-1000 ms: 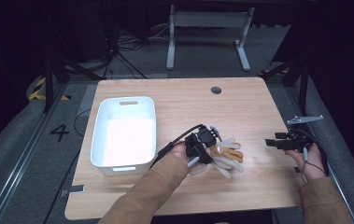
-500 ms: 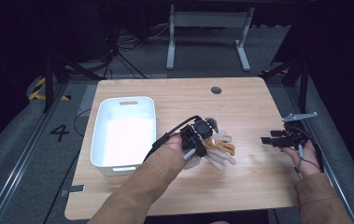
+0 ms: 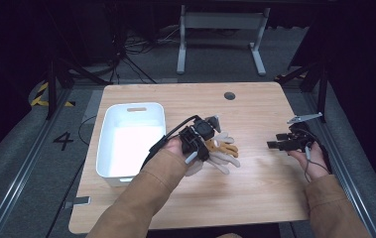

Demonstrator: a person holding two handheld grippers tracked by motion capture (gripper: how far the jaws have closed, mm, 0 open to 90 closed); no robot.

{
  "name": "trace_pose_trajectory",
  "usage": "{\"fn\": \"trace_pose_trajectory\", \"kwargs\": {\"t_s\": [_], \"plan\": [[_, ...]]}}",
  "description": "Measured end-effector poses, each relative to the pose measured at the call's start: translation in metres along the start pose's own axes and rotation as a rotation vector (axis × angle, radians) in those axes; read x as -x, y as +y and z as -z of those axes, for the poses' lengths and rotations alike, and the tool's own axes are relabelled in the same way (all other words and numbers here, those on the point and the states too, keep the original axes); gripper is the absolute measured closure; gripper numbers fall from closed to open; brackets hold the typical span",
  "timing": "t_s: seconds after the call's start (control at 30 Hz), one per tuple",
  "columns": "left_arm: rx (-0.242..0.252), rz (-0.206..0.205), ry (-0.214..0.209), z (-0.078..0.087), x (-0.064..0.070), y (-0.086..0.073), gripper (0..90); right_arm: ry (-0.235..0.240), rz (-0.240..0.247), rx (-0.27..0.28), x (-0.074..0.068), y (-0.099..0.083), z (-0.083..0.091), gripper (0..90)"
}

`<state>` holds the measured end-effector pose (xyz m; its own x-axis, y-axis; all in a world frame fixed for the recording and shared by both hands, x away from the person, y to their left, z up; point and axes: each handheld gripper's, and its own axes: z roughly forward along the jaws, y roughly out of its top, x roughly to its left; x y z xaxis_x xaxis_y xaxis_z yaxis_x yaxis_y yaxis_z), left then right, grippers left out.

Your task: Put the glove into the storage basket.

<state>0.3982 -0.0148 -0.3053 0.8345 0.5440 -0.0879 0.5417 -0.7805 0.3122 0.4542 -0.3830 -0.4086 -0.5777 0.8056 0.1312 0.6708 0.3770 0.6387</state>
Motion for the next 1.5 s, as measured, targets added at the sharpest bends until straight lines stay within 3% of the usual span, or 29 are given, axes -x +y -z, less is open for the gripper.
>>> {"fn": "trace_pose_trajectory", "kwargs": {"t_s": [0.2,0.57,0.6,0.73,0.8,0.83,1.13,1.17,1.3,1.5], "plan": [[0.009,0.021,0.014,0.010,-0.003,-0.005,68.8,0.008,0.011,-0.018,0.000,0.004,-0.010,35.3],[0.028,0.183,0.032,0.032,-0.022,-0.010,68.8,0.007,0.003,-0.030,0.001,0.002,-0.012,35.3],[0.027,0.209,0.045,0.037,-0.025,-0.010,68.8,0.005,0.002,-0.030,0.001,0.002,-0.012,35.3],[0.043,0.241,0.097,0.047,-0.032,-0.011,68.8,0.010,-0.002,-0.020,0.001,0.001,-0.013,35.6],[0.049,0.251,0.099,0.048,-0.034,-0.012,68.8,0.016,-0.001,-0.017,0.001,0.001,-0.014,35.7],[0.038,0.275,0.101,0.048,-0.040,-0.013,68.8,0.033,-0.001,-0.021,0.001,0.002,-0.018,35.8],[0.048,0.365,0.123,0.055,-0.061,-0.015,68.8,0.042,0.018,-0.054,-0.002,-0.001,-0.035,36.0],[0.053,0.395,0.128,0.056,-0.063,-0.016,68.8,0.046,0.023,-0.059,-0.003,-0.002,-0.037,36.1],[0.069,0.427,0.122,0.056,-0.068,-0.017,68.8,0.038,0.046,-0.067,-0.006,-0.002,-0.037,36.2],[0.091,0.515,0.132,0.060,-0.077,-0.022,68.8,0.041,0.040,-0.042,-0.008,-0.001,-0.031,36.4]]}}
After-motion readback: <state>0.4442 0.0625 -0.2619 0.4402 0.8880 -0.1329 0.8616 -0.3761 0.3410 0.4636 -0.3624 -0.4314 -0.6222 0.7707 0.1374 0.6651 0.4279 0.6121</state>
